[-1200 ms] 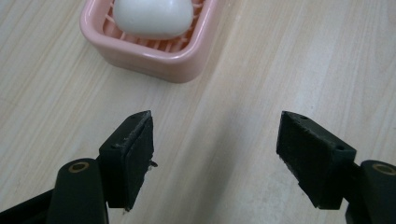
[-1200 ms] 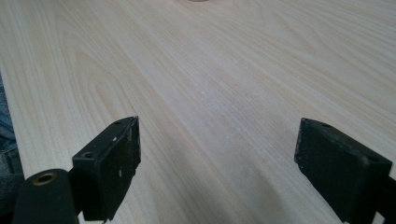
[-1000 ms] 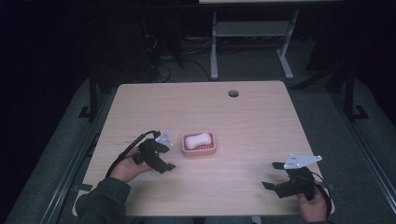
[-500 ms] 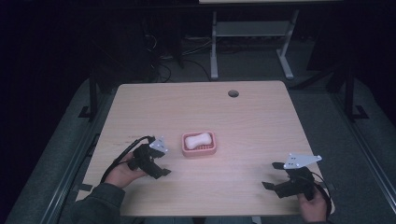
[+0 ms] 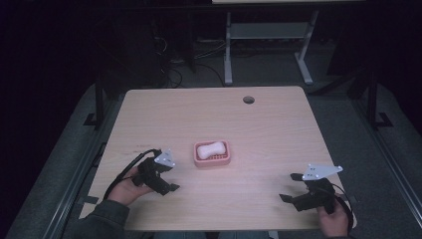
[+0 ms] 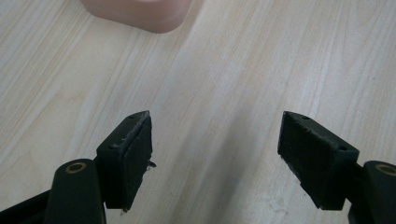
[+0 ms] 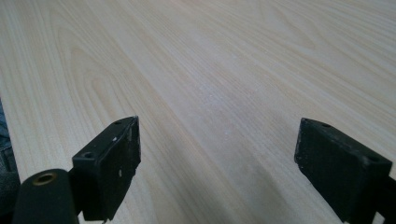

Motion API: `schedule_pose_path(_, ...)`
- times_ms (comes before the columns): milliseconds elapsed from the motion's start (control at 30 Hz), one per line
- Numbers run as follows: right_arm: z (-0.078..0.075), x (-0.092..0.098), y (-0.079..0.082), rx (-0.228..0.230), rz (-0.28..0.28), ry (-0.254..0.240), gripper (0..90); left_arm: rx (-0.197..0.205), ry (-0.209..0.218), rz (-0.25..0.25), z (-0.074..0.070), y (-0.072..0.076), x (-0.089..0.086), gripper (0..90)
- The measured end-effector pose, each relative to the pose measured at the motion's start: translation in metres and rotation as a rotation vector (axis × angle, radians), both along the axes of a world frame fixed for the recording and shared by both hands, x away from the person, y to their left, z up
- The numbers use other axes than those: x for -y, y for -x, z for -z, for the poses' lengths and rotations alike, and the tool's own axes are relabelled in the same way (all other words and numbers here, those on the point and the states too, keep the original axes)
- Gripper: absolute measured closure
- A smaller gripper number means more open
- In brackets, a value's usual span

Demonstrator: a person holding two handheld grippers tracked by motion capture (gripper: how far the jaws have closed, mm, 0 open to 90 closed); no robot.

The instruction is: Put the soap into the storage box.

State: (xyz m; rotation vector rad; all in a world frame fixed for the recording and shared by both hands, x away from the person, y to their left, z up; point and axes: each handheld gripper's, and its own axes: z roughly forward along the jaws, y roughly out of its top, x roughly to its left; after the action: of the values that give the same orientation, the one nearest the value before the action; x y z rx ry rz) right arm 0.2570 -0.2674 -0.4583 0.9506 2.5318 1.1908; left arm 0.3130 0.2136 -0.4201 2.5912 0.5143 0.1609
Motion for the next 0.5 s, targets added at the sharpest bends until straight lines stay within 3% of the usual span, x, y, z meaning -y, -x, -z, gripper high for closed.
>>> schedule_pose_path(500,0.001,0.001,0.0,-0.006,-0.002,0.0,14.2,-0.003,0.008,-0.015,0.009,0.022,-0.017,25.2)
